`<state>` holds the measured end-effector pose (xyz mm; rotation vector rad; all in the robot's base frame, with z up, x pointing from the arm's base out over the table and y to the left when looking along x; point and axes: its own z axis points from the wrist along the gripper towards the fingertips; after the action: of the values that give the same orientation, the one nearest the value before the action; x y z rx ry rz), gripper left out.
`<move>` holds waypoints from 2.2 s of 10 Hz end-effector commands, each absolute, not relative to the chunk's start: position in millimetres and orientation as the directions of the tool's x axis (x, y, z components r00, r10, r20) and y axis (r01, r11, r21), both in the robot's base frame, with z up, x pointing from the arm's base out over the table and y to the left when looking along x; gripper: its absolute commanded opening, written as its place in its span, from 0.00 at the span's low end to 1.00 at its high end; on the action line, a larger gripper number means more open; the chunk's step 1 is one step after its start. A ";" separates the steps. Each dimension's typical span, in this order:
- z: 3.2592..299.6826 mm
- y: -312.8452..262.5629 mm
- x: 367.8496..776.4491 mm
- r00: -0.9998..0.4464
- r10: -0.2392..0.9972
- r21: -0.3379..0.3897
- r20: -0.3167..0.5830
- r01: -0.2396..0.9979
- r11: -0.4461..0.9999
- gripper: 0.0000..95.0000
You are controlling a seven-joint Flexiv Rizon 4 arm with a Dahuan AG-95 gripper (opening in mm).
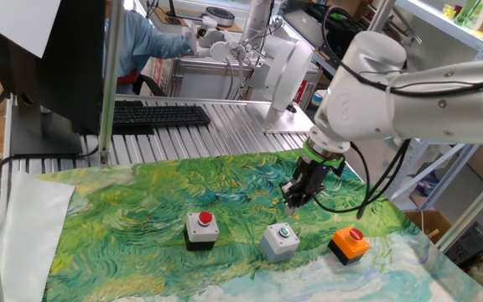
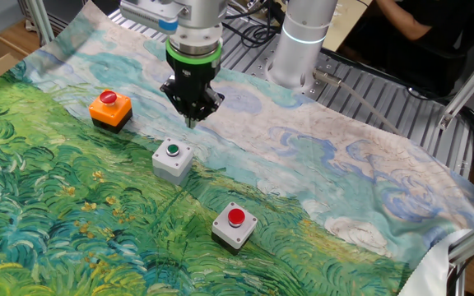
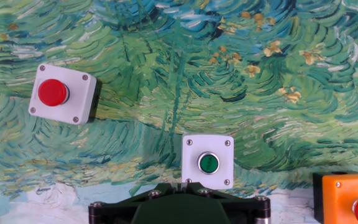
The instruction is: Press three buttons from left to right in sequence
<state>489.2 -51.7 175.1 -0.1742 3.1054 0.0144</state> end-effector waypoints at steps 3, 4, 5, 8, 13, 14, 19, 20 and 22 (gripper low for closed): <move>174.1 -52.3 489.1 -0.993 -0.115 -0.016 -0.029 -0.115 0.993 0.00; 174.1 -52.3 489.1 -0.992 -0.119 -0.014 -0.028 -0.119 0.993 0.00; 174.1 -52.3 489.1 -0.992 -0.125 -0.013 -0.030 -0.124 0.992 0.00; 174.1 -52.3 489.1 -0.992 -0.123 -0.018 -0.033 -0.122 0.992 0.00; 174.1 -52.3 489.1 -0.985 -0.165 -0.051 -0.057 -0.163 0.985 0.00; 174.1 -52.3 489.1 -0.985 -0.160 -0.049 -0.063 -0.157 0.986 0.00; 174.1 -52.3 489.1 -0.990 -0.127 -0.047 -0.061 -0.124 0.991 0.00; 174.1 -52.3 489.1 -0.991 -0.118 -0.048 -0.061 -0.115 0.992 0.00; 174.1 -52.3 489.1 -0.992 -0.115 -0.048 -0.056 -0.112 0.993 0.00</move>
<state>489.6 -51.9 173.4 -0.1713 3.0786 -0.0741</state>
